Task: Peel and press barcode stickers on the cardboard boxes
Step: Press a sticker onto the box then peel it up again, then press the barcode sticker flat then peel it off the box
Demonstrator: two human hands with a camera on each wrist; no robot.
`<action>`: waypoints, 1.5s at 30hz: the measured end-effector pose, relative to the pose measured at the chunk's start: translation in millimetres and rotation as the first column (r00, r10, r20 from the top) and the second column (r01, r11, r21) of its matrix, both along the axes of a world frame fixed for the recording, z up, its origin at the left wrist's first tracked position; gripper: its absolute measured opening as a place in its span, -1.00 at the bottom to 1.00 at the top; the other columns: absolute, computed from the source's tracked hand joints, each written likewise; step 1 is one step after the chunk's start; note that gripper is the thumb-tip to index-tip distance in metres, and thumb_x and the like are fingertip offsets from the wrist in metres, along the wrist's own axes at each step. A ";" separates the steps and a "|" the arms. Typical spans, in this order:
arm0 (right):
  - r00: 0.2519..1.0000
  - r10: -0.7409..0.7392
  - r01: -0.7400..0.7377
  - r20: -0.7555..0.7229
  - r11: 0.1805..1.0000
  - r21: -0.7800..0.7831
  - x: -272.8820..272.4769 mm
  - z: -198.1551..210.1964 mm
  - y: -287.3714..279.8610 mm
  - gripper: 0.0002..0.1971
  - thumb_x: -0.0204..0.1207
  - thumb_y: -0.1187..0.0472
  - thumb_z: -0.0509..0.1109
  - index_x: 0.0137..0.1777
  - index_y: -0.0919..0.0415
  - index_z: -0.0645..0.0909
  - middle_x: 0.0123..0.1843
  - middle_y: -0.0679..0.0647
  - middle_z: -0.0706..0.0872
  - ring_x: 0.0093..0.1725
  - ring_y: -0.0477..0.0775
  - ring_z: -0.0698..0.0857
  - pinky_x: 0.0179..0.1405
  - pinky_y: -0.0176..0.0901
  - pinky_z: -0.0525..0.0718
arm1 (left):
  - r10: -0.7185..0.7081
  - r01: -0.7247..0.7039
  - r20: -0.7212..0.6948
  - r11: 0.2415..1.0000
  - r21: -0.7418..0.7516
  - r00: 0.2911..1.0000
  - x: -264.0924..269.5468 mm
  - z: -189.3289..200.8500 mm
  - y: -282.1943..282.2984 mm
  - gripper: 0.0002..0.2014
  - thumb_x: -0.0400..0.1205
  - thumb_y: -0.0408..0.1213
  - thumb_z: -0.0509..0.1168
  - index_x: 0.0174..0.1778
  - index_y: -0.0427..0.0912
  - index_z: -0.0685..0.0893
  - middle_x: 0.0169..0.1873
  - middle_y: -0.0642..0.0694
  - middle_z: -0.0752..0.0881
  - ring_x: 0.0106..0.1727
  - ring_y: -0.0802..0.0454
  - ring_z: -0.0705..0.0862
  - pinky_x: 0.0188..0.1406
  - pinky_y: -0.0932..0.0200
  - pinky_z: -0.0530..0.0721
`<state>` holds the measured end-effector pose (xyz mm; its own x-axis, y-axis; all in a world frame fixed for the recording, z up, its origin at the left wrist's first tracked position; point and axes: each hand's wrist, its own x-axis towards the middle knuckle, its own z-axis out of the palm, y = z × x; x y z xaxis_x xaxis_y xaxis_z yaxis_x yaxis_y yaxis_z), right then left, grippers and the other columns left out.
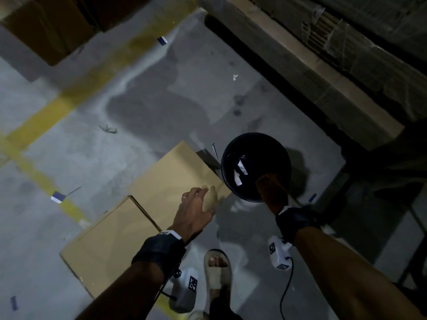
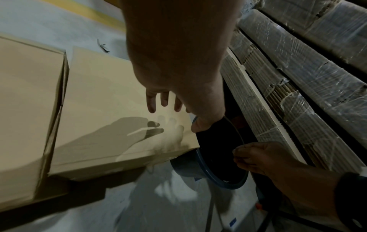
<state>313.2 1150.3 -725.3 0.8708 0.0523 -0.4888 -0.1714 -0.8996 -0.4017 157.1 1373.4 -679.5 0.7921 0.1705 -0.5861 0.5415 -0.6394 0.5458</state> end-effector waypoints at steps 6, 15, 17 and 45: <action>0.996 0.065 -0.066 0.064 0.998 0.021 -17.6 19.5 -1.2 -0.63 0.59 -0.10 0.37 0.11 0.18 0.77 0.14 0.12 0.82 0.20 0.22 0.76 0.06 -0.13 0.59 | 0.000 0.000 0.036 1.000 -0.001 0.999 -6.4 16.1 1.4 -0.36 0.67 -0.06 0.31 0.69 -0.11 0.37 0.59 -0.11 0.44 0.55 -0.18 0.40 0.52 0.02 0.43; 0.991 0.133 -0.133 -0.002 0.990 0.046 -65.6 89.6 15.0 -0.54 0.82 -0.03 0.12 0.57 0.19 0.55 0.57 0.26 0.58 0.54 0.31 0.54 0.47 -0.02 0.45 | -0.072 0.070 0.034 0.996 0.048 0.997 -16.6 89.1 2.2 -0.29 0.61 0.11 -0.06 0.68 -0.13 0.38 0.63 -0.14 0.44 0.62 -0.15 0.34 0.58 -0.01 0.35; 0.993 0.111 -0.118 0.048 0.979 0.169 -77.6 113.8 18.5 -0.63 0.77 -0.01 0.27 0.44 0.16 0.62 0.37 0.28 0.71 0.36 0.33 0.67 0.33 0.05 0.63 | -0.085 0.083 0.036 0.995 0.064 0.996 -19.2 112.7 0.7 -0.29 0.61 0.10 -0.06 0.67 -0.15 0.38 0.62 -0.16 0.44 0.62 -0.17 0.35 0.57 -0.03 0.37; 0.929 -0.328 0.277 0.169 0.922 0.270 -435.7 377.7 -99.1 -0.42 0.69 -0.12 0.03 0.24 0.33 0.70 0.16 0.32 0.78 0.17 0.32 0.74 0.18 0.06 0.59 | -0.735 0.731 0.051 0.677 0.086 0.676 -234.5 381.2 -174.1 -0.23 0.55 0.15 -0.03 0.62 -0.20 0.49 0.55 -0.24 0.54 0.56 -0.26 0.47 0.55 -0.10 0.43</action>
<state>-122.5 1051.2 -347.6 0.9433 -0.1379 -0.3020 -0.3101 -0.6913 -0.6527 -77.4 1199.3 -298.4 0.7172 -0.4548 -0.5280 -0.1547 -0.8427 0.5157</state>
